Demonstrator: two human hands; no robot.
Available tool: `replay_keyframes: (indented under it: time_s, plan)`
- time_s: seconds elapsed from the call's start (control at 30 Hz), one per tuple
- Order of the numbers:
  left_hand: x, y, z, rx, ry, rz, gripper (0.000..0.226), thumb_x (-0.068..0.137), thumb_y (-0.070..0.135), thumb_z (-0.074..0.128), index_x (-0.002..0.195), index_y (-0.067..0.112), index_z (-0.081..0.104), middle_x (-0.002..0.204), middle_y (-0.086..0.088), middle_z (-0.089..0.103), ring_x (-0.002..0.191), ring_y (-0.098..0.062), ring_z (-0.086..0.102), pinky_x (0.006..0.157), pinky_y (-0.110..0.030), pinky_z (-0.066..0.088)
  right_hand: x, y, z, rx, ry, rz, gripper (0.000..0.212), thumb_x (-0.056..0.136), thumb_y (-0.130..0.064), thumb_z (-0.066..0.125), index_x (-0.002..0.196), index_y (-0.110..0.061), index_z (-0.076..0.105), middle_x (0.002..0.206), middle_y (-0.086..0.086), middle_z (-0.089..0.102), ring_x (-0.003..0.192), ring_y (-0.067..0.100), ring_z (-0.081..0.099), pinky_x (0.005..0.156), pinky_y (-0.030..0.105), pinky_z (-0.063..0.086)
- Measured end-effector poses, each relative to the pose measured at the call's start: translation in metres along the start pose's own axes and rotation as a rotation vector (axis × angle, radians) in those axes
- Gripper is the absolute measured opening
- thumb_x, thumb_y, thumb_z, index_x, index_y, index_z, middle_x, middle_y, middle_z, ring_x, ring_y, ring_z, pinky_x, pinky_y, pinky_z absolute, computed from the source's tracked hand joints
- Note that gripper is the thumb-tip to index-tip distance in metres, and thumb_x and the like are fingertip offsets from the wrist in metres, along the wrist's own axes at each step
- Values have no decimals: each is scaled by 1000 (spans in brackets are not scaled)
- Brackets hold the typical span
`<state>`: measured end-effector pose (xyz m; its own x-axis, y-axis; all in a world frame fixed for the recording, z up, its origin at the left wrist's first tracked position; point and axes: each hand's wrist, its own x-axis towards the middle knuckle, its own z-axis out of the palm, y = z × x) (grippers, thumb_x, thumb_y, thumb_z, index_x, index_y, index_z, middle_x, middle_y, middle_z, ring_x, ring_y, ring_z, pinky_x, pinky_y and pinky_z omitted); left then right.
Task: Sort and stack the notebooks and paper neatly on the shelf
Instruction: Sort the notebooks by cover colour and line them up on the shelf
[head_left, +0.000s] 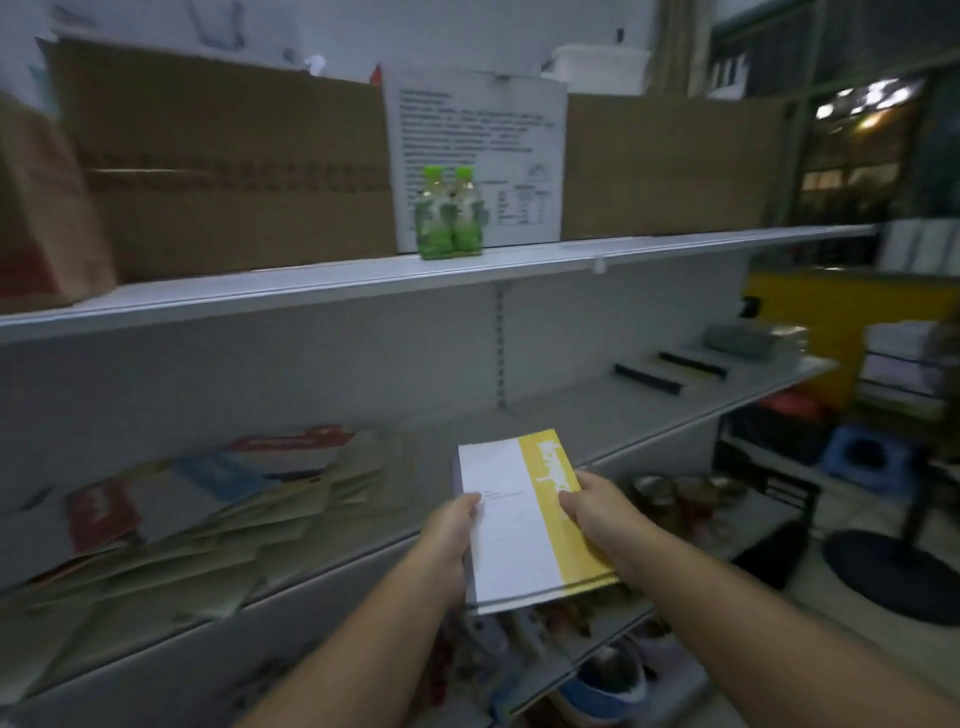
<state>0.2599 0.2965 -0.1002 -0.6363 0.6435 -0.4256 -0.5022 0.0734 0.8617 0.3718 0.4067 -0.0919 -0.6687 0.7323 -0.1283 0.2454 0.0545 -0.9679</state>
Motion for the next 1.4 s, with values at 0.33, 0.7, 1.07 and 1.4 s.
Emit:
replay_keyframes:
  time_s: [0.33,0.7,1.07,1.4]
  plan:
    - [50,-57,168,186,-205,-2,25,99,14,42,120,7,54,91,-11,66,76,-27,62,56,-30,46,0,52,-162,55,264,99,24,100,-10,38,114,-23,54,92,1,64,77,18,61,61,25,45]
    - [183,-44,288,132,-446,-214,28,91,18,57,116,6,60,99,-19,71,91,-36,66,64,-35,52,106,53,-263,42,447,153,32,101,-9,36,126,-26,48,86,-5,63,75,22,62,66,30,46]
    - [285,-29,385,42,-454,-250,21,96,12,42,108,5,59,88,-17,70,79,-32,66,59,-35,54,236,46,-343,15,549,246,37,102,-16,36,133,-30,49,88,-4,62,77,21,61,60,26,43]
    - [371,-8,403,43,-109,65,17,93,9,46,106,10,58,100,-14,63,94,-32,60,91,-47,49,365,53,-363,-108,329,136,44,78,10,40,93,-19,71,70,15,63,61,28,58,58,28,42]
